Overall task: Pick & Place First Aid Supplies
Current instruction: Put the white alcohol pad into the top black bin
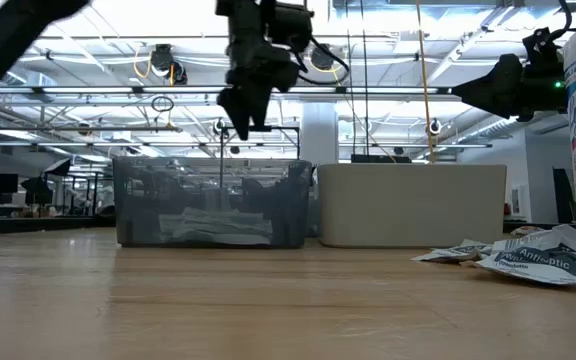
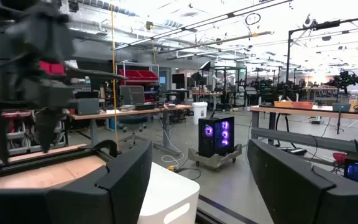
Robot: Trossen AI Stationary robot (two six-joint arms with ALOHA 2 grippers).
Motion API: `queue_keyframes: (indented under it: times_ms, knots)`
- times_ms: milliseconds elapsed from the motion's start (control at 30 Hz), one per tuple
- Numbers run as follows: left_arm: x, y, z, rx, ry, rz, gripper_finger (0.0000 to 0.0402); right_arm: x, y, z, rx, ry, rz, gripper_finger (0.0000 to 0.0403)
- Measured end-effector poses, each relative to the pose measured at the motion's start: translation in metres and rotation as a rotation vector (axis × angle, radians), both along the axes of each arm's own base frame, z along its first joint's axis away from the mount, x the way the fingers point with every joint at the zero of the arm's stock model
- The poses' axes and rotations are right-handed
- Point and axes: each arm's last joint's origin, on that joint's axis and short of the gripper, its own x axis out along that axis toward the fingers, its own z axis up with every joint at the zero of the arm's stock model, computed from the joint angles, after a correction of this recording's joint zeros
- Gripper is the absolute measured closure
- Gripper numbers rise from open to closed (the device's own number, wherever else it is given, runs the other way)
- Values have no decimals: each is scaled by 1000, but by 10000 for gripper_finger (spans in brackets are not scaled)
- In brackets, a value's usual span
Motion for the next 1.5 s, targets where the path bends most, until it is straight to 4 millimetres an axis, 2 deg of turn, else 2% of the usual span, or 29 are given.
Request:
queue_keyframes:
  times_ms: [233, 667, 1000, 1233, 1333, 1500]
  knots:
    - [-43, -42, -3, -4, -42, 46, 104, 0, 0, 0, 0, 0, 0, 140]
    - [-140, -112, -36, -67, 125, 232, 126, 0, 0, 0, 0, 0, 1, 140]
    - [-200, -146, -61, -143, 231, 415, 122, 0, 0, 0, 0, 0, 1, 140]
    - [-221, -158, -72, -178, 288, 493, 134, 0, 0, 0, 0, 0, 0, 140]
    - [-223, -161, -76, -174, 302, 518, 138, 0, 0, 0, 0, 0, 0, 140]
    - [-218, -168, -97, -216, 266, 533, 141, 0, 0, 0, 0, 0, 0, 140]
